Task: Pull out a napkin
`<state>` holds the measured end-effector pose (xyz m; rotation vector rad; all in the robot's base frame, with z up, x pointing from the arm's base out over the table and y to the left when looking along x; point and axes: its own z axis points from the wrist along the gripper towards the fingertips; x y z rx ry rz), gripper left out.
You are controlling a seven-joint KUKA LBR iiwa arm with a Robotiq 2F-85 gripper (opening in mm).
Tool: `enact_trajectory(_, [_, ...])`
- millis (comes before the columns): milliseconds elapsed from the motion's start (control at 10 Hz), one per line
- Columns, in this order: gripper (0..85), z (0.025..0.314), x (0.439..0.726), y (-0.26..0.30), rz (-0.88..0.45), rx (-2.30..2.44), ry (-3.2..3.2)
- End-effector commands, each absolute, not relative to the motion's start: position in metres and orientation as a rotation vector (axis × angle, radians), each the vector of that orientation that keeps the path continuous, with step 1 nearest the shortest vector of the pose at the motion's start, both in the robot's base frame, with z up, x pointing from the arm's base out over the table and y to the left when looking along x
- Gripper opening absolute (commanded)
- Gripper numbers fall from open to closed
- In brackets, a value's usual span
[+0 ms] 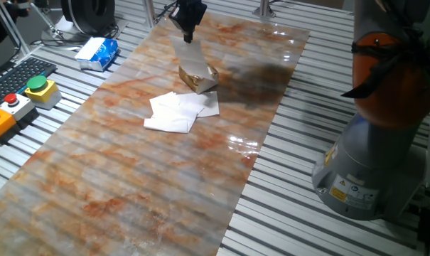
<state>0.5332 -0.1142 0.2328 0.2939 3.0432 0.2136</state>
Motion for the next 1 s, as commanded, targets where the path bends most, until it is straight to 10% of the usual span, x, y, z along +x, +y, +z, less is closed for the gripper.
enact_trajectory(0, [0.0, 0.233, 0.533, -0.114, 0.216, 0.299, 3.054])
enact_trajectory(600, [0.0, 0.233, 0.531, -0.112, 0.167, 0.503, 3.115])
enact_trajectory(900, [0.0, 0.241, 0.522, -0.112, 0.363, 0.606, 3.073])
